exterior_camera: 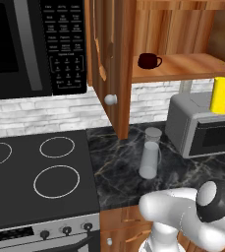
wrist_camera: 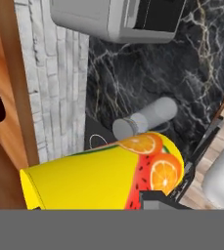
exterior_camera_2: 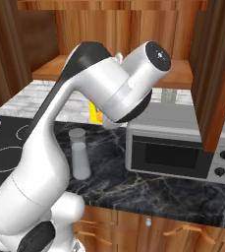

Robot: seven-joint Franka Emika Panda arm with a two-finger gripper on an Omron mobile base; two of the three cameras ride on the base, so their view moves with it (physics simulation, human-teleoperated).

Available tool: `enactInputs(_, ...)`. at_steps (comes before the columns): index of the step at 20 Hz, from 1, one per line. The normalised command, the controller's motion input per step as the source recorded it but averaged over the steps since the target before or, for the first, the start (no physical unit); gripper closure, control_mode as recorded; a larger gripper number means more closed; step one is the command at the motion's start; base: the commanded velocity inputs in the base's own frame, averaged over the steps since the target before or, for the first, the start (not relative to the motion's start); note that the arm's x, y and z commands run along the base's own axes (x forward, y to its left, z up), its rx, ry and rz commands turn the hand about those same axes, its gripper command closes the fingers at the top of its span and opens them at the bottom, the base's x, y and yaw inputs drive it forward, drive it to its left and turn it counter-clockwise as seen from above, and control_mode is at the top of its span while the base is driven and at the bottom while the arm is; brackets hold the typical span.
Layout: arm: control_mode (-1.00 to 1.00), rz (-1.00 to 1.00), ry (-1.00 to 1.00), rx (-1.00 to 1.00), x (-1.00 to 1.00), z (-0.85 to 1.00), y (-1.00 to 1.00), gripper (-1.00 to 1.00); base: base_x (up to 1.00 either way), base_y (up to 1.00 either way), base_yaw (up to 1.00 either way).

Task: There is a tray on the dining counter. Grab the cup, mug, and pitcher and place them on the tray. The pitcher may be placed next to the tray if it cannot fit the tray.

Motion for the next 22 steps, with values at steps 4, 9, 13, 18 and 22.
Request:
enactInputs(4, -1.00, 0.00, 0.00, 0.00, -0.33, -0.13, 0.35, 1.00, 0.00, 0.00, 0.00)
enactInputs(9, -1.00, 0.00, 0.00, 0.00, -0.21, -0.21, 0.28, 1.00, 0.00, 0.00, 0.00)
enactInputs(13, -1.00, 0.00, 0.00, 0.00, -0.22, -0.19, 0.20, 1.00, 0.00, 0.00, 0.00)
enactInputs(18, -1.00, 0.00, 0.00, 0.00, -0.33, -0.05, 0.09, 1.00, 0.00, 0.00, 0.00)
enactInputs(22, 1.00, 0.00, 0.00, 0.00, 0.00, 0.00, 0.00, 1.00, -0.81, 0.00, 0.00)
